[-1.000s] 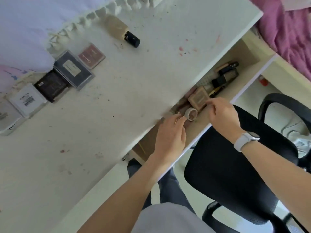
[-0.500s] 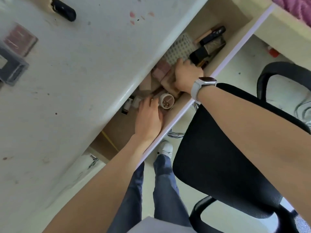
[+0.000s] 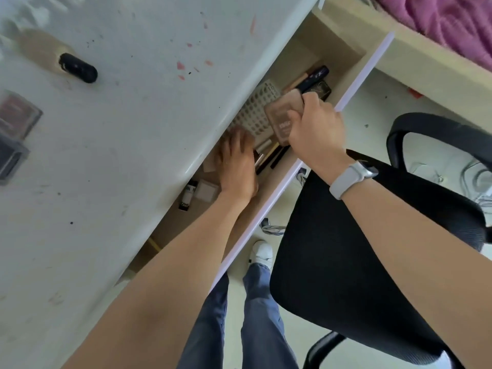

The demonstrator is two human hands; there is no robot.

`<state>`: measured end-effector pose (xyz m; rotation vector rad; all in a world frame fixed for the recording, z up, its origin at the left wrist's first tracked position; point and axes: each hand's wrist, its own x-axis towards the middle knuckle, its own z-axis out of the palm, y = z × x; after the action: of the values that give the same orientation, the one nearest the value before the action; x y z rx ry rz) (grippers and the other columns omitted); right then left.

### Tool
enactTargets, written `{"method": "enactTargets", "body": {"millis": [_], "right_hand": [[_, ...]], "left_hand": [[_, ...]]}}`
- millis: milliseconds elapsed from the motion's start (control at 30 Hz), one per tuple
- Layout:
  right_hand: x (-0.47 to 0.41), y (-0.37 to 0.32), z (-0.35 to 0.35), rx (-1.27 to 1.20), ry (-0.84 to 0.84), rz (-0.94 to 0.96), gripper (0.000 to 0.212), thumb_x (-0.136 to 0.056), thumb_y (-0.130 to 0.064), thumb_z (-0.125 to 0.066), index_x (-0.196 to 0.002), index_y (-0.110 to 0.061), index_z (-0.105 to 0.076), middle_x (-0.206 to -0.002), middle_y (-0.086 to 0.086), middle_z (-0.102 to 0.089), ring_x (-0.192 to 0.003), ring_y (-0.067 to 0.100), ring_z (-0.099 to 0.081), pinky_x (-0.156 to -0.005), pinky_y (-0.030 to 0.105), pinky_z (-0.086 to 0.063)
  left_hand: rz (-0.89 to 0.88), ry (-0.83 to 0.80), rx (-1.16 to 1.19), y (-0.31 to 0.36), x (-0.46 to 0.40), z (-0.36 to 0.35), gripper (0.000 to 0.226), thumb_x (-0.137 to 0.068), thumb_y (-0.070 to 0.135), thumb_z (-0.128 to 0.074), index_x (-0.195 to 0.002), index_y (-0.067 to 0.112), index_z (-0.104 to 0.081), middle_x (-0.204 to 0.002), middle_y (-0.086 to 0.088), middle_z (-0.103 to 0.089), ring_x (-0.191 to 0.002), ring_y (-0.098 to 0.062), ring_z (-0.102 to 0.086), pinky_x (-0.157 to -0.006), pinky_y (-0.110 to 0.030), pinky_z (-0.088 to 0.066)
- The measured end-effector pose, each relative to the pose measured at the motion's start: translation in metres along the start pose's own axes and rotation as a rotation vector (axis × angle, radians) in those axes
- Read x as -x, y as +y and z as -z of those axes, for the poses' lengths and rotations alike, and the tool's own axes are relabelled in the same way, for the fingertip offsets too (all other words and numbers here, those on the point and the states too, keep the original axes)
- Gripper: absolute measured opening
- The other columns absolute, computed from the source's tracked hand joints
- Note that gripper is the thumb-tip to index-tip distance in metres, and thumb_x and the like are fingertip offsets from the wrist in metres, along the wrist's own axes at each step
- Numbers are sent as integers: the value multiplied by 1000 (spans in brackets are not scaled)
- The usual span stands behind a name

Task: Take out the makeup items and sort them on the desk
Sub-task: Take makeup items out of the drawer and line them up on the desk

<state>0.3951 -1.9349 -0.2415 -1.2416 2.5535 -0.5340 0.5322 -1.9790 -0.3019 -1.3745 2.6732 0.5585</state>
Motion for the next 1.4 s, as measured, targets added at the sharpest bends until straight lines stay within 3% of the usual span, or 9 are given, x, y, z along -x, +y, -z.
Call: {"method": "enactTargets", "body": {"millis": [167,500,633,767,833,900,1067,1300,1400], "right_hand": [[3,-1,-5,-74,10,-33,23,-95,-24,-42,-106,-6,-48,-101,10,-59,-94,29,-51,-78,34,-29],[7,-1,1,-395,62,-153,21,-94,-19,-46,-109,-5,-51,-98,7,-57,-97,27,-53,-85,44,-46],[14,-1,4,-540,72,-206,11,-94,-19,-46,-103,-13,-50,-97,0,-56,-94,18,-55,-78,34,-51],[26,-11,7,-757,101,-301,8,-96,-22,-43,-102,-20,-47,-87,-14,-56,-76,-11,-57,-59,6,-46],[32,-20,7,-825,109,-340,15,-97,-28,-42,-105,-19,-50,-85,-16,-57,-73,-12,-57,-58,4,-45],[37,-34,8,-871,105,-339,16,-97,-31,-42,-104,-20,-51,-86,-16,-58,-75,-8,-58,-60,6,-46],[51,-87,3,-934,46,-269,14,-96,-30,-45,-106,-22,-50,-87,-15,-59,-75,-8,-59,-64,10,-48],[63,-189,-35,-884,-217,-211,31,-95,-21,-45,-125,-14,-42,-76,-1,-61,-55,9,-53,-47,16,-43],[65,-230,-56,-862,-265,-200,27,-95,-17,-44,-121,-12,-40,-73,0,-57,-57,12,-52,-54,27,-47]], "left_hand": [[25,173,-30,-3,-13,2,50,-84,-2,-49,-131,14,-43,-143,-15,-33,-130,-35,-27,-104,-44,-22],[-3,38,72,-3,-8,-4,41,-79,2,-57,-118,5,-48,-125,-20,-41,-115,-36,-39,-96,-43,-36],[-74,78,260,-2,7,7,32,-77,1,-59,-109,1,-55,-127,-19,-43,-113,-32,-45,-92,-38,-44],[-26,161,601,8,39,33,15,-76,0,-61,-89,8,-62,-114,5,-48,-101,-12,-53,-82,-20,-48],[-36,248,710,9,62,53,21,-72,-4,-63,-84,13,-63,-106,28,-48,-92,0,-53,-73,-8,-45],[-72,358,750,1,84,71,24,-70,-7,-64,-86,11,-65,-104,39,-49,-91,-5,-55,-71,-3,-42],[62,555,686,-52,119,108,22,-78,18,-56,-92,3,-66,-111,-4,-58,-94,-20,-62,-77,-23,-52],[363,775,738,-156,141,133,23,-76,-1,-67,-98,4,-64,-121,-11,-58,-92,18,-51,-75,-31,-54],[386,751,747,-194,150,138,22,-78,-1,-66,-98,5,-63,-124,-6,-55,-89,2,-57,-79,-22,-51]]}}
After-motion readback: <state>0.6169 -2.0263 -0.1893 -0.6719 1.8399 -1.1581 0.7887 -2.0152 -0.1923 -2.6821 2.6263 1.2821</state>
